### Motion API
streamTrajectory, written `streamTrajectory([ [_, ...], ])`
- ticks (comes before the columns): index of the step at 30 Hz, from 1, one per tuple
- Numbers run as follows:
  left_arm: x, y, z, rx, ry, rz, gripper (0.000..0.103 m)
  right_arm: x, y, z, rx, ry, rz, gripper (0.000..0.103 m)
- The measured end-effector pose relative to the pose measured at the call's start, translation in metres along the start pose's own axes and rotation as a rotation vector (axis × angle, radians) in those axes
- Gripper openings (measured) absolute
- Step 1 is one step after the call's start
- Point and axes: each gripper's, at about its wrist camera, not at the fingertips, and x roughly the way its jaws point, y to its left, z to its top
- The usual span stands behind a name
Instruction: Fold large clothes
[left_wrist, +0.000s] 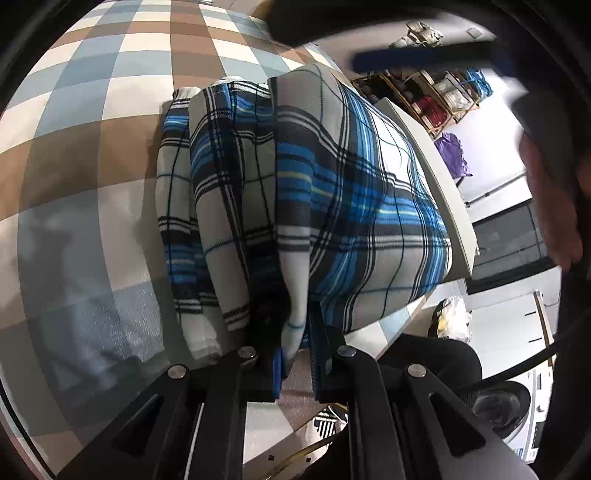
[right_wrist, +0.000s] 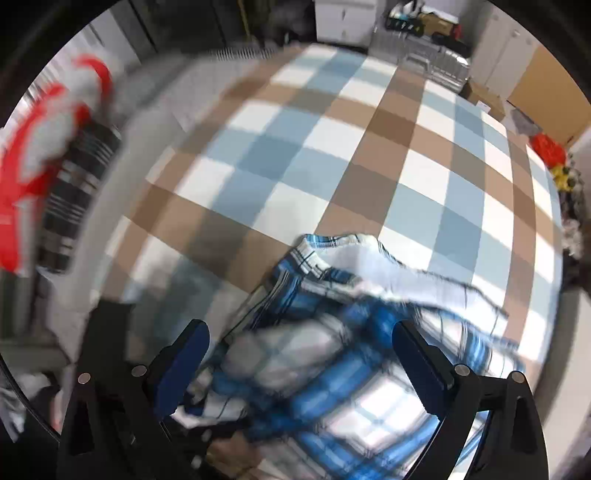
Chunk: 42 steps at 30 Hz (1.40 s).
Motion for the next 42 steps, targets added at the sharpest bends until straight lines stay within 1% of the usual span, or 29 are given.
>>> streamTrajectory([
  [1,-0.002,0.002,-0.002,-0.002,0.004,-0.008,0.007,0.008,0.005,0.002,-0.022,0.038,-0.036,0.098],
  [2,-0.002,0.003,-0.003,-0.003,0.005,-0.014,0.007,0.016,0.007,0.002,-0.037,0.076,-0.063,0.093],
  [3,-0.005,0.005,-0.003,-0.005,0.002,-0.016,0.007,0.022,0.008,0.003,-0.048,0.108,-0.082,0.086],
  [4,-0.007,0.006,-0.004,-0.005,0.0,-0.017,0.007,0.03,0.011,0.002,-0.076,0.15,-0.124,0.081],
  [6,-0.012,0.008,-0.006,-0.005,-0.006,-0.026,0.007,0.034,0.011,-0.006,-0.122,0.187,-0.207,0.066],
  [7,-0.014,0.009,-0.007,-0.004,-0.011,-0.026,0.007,0.034,0.01,-0.013,-0.149,0.204,-0.234,0.061],
  [9,-0.02,0.008,-0.007,-0.002,-0.029,-0.031,0.007,0.026,0.007,-0.022,-0.165,0.195,-0.243,0.045],
  [10,-0.02,0.008,-0.008,-0.001,-0.034,-0.037,0.007,0.017,0.002,-0.028,-0.153,0.169,-0.232,0.038],
  [11,-0.023,0.007,-0.007,-0.003,-0.046,-0.048,0.007,0.009,0.0,-0.03,-0.147,0.142,-0.222,0.028],
  [14,-0.028,0.008,-0.007,-0.008,-0.067,-0.085,0.007,-0.015,-0.005,-0.043,-0.155,0.039,-0.201,0.017],
  [15,-0.029,0.007,-0.007,-0.007,-0.073,-0.091,0.007,-0.021,-0.007,-0.048,-0.157,0.006,-0.2,0.016],
  [17,-0.029,0.005,-0.007,0.003,-0.075,-0.093,0.007,-0.026,-0.011,-0.056,-0.139,-0.031,-0.177,0.014],
  [21,-0.027,0.003,-0.008,0.019,-0.072,-0.098,0.007,-0.041,-0.023,-0.074,-0.073,-0.136,-0.112,0.013],
  [23,-0.025,0.002,-0.007,0.023,-0.067,-0.104,0.007,-0.046,-0.029,-0.083,-0.039,-0.15,-0.085,0.013],
  [25,-0.016,-0.007,-0.006,0.026,-0.064,-0.1,0.007,-0.046,-0.029,-0.089,-0.023,-0.139,-0.106,0.014],
  [26,-0.013,-0.008,-0.005,0.028,-0.056,-0.093,0.007,-0.043,-0.027,-0.092,-0.041,-0.132,-0.139,0.02],
  [27,-0.01,-0.008,-0.003,0.029,-0.051,-0.09,0.007,-0.041,-0.027,-0.094,-0.057,-0.13,-0.168,0.028],
  [28,-0.009,-0.009,-0.002,0.032,-0.045,-0.082,0.007,-0.036,-0.021,-0.093,-0.093,-0.11,-0.235,0.031],
  [29,-0.006,-0.011,-0.001,0.036,-0.036,-0.071,0.007,-0.031,-0.017,-0.091,-0.115,-0.09,-0.276,0.031],
  [30,-0.004,-0.014,-0.001,0.04,-0.032,-0.066,0.007,-0.028,-0.016,-0.089,-0.126,-0.081,-0.296,0.034],
  [31,-0.003,-0.015,-0.001,0.046,-0.026,-0.058,0.007,-0.022,-0.01,-0.082,-0.141,-0.06,-0.336,0.036],
  [32,0.0,-0.017,0.0,0.052,-0.02,-0.046,0.007,-0.016,-0.004,-0.074,-0.16,-0.031,-0.381,0.045],
  [33,0.002,-0.017,0.001,0.053,-0.012,-0.034,0.007,-0.011,-0.002,-0.069,-0.171,-0.014,-0.405,0.054],
  [34,0.004,-0.017,0.0,0.051,-0.005,-0.031,0.007,-0.005,0.002,-0.06,-0.192,0.017,-0.437,0.059],
  [35,0.004,-0.016,0.001,0.048,0.0,-0.031,0.007,0.001,0.005,-0.053,-0.206,0.041,-0.452,0.066],
  [37,0.005,-0.012,0.001,0.034,0.005,-0.031,0.007,0.016,0.008,-0.035,-0.222,0.107,-0.476,0.066],
  [40,0.005,-0.007,0.001,0.013,0.01,-0.036,0.007,0.041,0.008,-0.021,-0.232,0.206,-0.486,0.065],
  [41,0.005,-0.005,0.002,0.008,0.012,-0.039,0.007,0.048,0.007,-0.018,-0.231,0.225,-0.489,0.064],
  [42,0.005,-0.004,0.002,0.004,0.012,-0.042,0.007,0.054,0.005,-0.016,-0.23,0.245,-0.496,0.056],
])
